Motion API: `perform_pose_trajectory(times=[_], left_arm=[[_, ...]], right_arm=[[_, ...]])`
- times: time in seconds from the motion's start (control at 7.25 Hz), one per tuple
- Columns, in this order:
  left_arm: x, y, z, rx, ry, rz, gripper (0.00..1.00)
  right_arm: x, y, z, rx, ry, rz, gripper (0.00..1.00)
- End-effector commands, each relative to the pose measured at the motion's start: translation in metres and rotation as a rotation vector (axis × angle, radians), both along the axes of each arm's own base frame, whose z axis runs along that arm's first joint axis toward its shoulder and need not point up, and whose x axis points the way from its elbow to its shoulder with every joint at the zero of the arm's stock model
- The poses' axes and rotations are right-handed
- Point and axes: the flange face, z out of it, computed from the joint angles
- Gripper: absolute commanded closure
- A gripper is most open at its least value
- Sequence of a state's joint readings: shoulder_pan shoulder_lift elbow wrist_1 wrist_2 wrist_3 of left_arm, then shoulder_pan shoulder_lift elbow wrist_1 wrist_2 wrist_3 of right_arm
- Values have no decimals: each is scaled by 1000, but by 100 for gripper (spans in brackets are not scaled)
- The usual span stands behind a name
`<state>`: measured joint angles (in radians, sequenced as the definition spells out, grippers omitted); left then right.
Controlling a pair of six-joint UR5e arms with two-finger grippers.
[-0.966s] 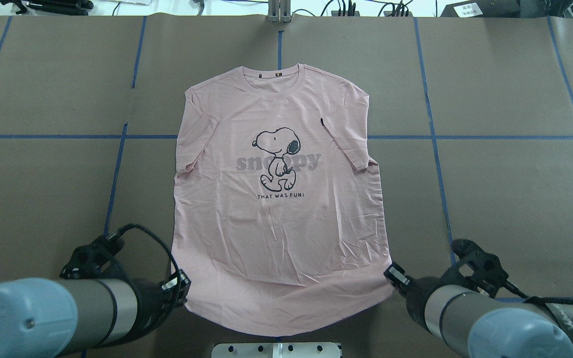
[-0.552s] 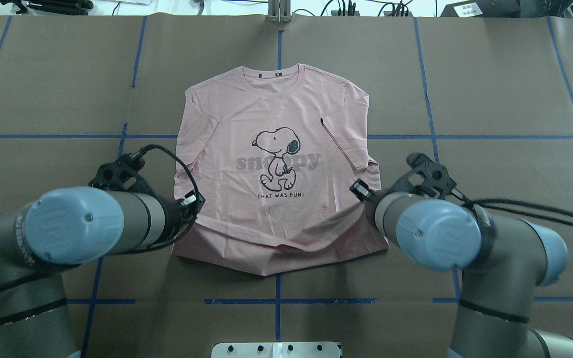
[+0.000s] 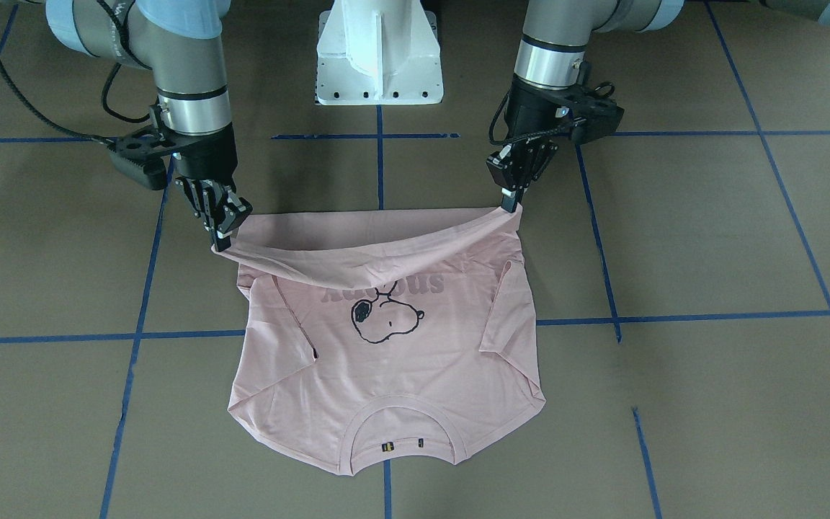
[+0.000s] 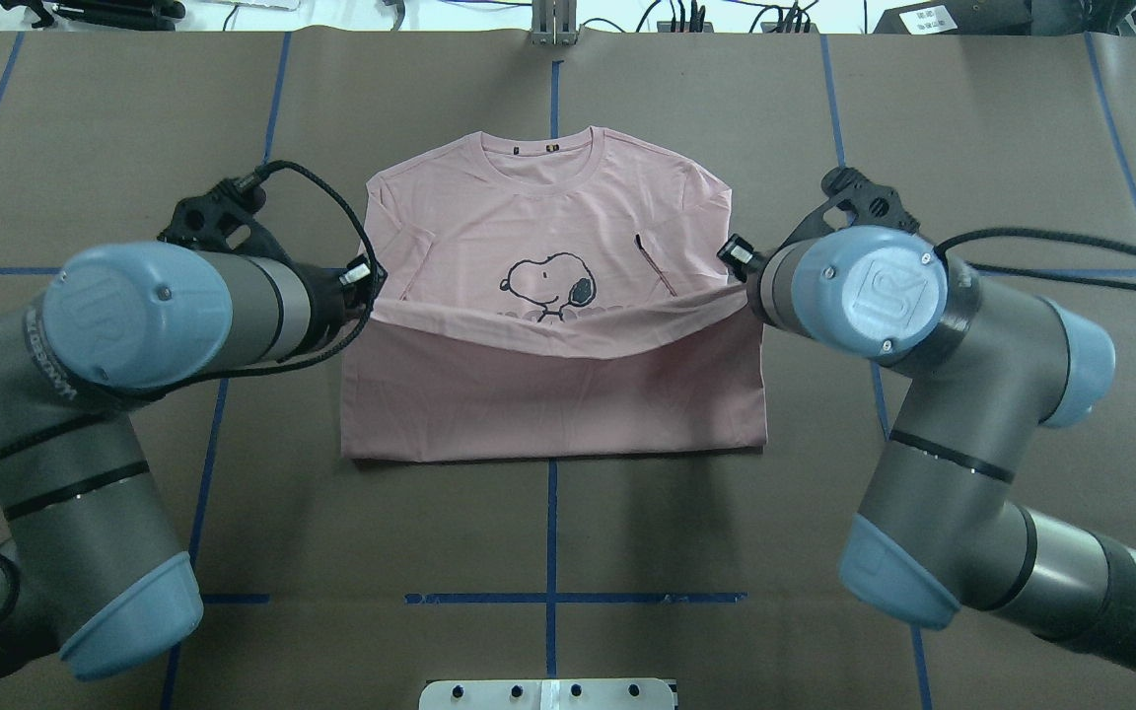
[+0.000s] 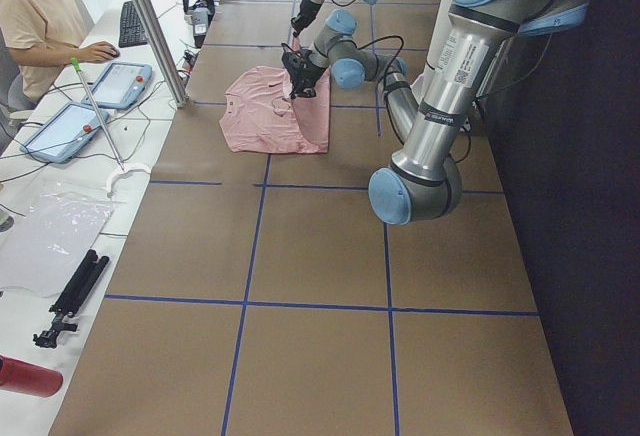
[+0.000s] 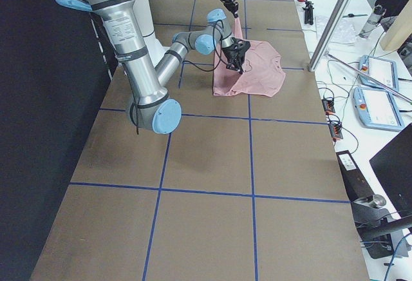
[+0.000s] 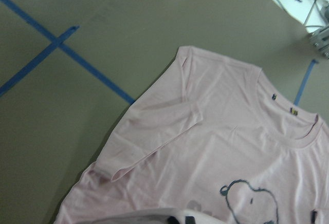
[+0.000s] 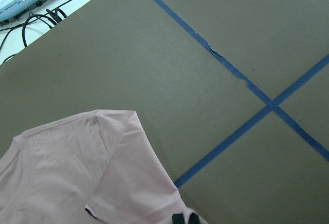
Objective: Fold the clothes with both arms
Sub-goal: 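Lift the hem with both grippers and fold it toward the collar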
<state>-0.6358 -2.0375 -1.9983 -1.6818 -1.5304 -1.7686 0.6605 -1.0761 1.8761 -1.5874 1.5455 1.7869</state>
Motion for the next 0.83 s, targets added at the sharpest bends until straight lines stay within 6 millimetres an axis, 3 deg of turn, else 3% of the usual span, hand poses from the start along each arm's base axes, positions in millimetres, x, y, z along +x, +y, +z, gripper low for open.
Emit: perform_pose_trajectory(times=[0.0,0.28,0.41,0.69], left_arm=[[0,-49,15,59,-105,-59,100],[40,-105,50,105,-97,-121,100],[55,-132,68,110,-167,-108,100],[81,-157,109,133,-161,-121,100]], right_arm=[[-26,-68,3,-30,48,31,100],[-68,-154,42,9,2,78,100],[-82,-178,49,-13,18,84,100],[-82,-184,63,-28,38,86,100]])
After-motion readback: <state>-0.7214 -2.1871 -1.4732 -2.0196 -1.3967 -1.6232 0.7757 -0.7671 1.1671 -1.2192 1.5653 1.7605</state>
